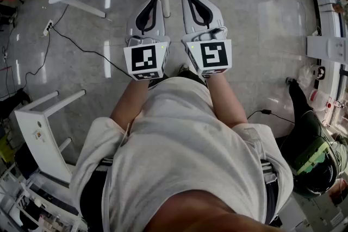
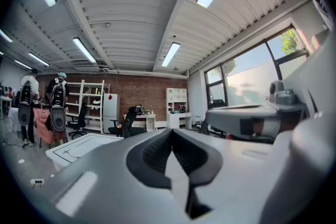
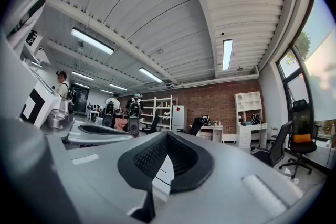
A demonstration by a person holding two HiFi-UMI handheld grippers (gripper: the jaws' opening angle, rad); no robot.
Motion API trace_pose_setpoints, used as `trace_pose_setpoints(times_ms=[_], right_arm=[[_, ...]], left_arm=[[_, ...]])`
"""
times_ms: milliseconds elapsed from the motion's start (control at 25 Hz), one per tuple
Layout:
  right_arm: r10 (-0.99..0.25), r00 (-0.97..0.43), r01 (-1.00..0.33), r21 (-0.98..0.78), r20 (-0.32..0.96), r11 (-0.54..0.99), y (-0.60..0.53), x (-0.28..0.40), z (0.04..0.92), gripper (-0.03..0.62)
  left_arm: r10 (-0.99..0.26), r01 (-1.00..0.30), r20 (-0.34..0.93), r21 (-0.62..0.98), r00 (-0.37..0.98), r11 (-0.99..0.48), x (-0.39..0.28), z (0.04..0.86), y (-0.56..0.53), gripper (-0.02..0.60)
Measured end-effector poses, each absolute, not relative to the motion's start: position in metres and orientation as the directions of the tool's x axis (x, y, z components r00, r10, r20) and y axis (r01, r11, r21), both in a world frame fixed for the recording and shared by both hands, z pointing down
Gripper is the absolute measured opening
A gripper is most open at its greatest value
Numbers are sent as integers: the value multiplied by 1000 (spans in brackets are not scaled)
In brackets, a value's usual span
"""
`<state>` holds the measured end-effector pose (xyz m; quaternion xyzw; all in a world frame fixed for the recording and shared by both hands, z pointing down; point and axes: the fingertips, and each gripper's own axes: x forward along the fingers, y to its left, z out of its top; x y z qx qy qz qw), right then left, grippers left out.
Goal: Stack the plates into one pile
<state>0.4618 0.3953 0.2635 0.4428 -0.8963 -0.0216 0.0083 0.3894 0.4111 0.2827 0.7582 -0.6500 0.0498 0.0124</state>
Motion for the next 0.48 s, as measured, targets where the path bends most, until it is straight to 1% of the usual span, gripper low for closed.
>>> trace_pose_setpoints(times_ms=[200,480], right_arm=[[-771,-637,-769,47,13,637,387,422,268,-2],[-683,-728,-680,66,60,730,380,338,279,0]], left_arm=[[-987,-991,109,-44,120,-125,349,285,404,2],[-983,-996,166,-25,82,-88,280,297,399,2]])
